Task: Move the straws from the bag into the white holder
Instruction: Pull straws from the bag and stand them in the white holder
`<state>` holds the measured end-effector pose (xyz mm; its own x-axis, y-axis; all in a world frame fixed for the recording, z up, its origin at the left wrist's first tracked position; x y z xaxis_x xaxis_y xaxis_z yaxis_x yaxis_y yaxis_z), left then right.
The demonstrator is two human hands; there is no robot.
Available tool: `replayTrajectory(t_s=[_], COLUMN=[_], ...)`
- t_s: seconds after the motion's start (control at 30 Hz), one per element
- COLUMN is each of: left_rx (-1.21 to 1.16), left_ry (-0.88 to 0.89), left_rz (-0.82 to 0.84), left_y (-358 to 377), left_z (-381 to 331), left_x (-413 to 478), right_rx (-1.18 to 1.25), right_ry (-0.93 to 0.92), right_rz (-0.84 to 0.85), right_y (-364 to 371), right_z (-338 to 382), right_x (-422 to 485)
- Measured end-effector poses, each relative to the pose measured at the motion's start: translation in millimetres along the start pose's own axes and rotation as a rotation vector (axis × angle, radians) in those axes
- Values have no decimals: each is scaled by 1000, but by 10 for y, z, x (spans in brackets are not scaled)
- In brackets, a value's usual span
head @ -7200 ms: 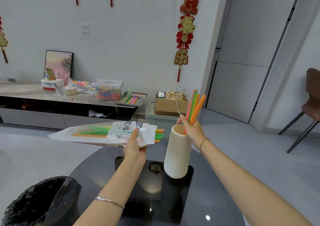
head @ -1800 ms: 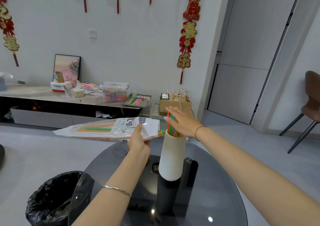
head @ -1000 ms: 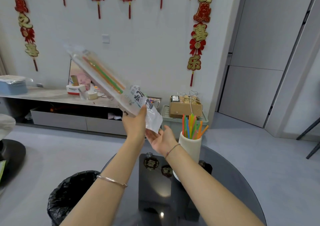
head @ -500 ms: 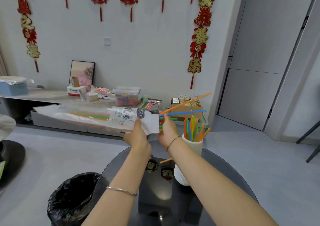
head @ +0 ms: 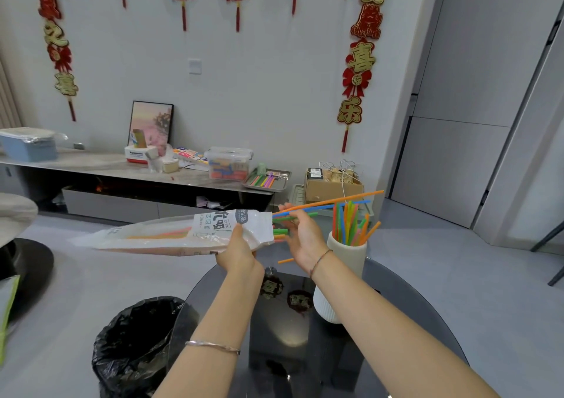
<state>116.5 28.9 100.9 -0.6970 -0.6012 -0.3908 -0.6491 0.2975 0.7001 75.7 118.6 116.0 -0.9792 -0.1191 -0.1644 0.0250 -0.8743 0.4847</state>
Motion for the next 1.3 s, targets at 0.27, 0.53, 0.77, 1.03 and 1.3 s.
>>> replayTrajectory(t_s=[0.27,0.53,0.77,1.03,1.3], left_rx=[-44,-45,-50,-18,-22], left_ry=[-78,-89,-82,-94,-94], left_rz=[15,14,56,90,124], left_y=[-33,-76,25,97,168], left_z=[19,-6,67,129,167], left_x=[-29,24,-89,-163,-268], right_rx=[-92,-184,-465,-482,-574], right_ry=[-270,-612,-652,-717,-702], right_rz=[-79,-91,-184,-217,-153], right_y=[32,-55,-329,-375,-320], right_z=[314,1369,1816,2011,1932], right_x=[-29,-300,-402,-472,-423])
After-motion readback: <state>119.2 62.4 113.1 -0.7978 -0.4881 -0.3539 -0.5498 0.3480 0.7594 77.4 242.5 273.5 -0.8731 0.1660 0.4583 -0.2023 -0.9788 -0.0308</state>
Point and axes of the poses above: each hand's wrist, its own x-axis towards the middle knuckle, its own y-axis out of the palm, z = x × y, the point moved 1 cm from there along x, towards the middle knuckle, and after that the axes turned 7 degrees about y, right-handed, at the moved point
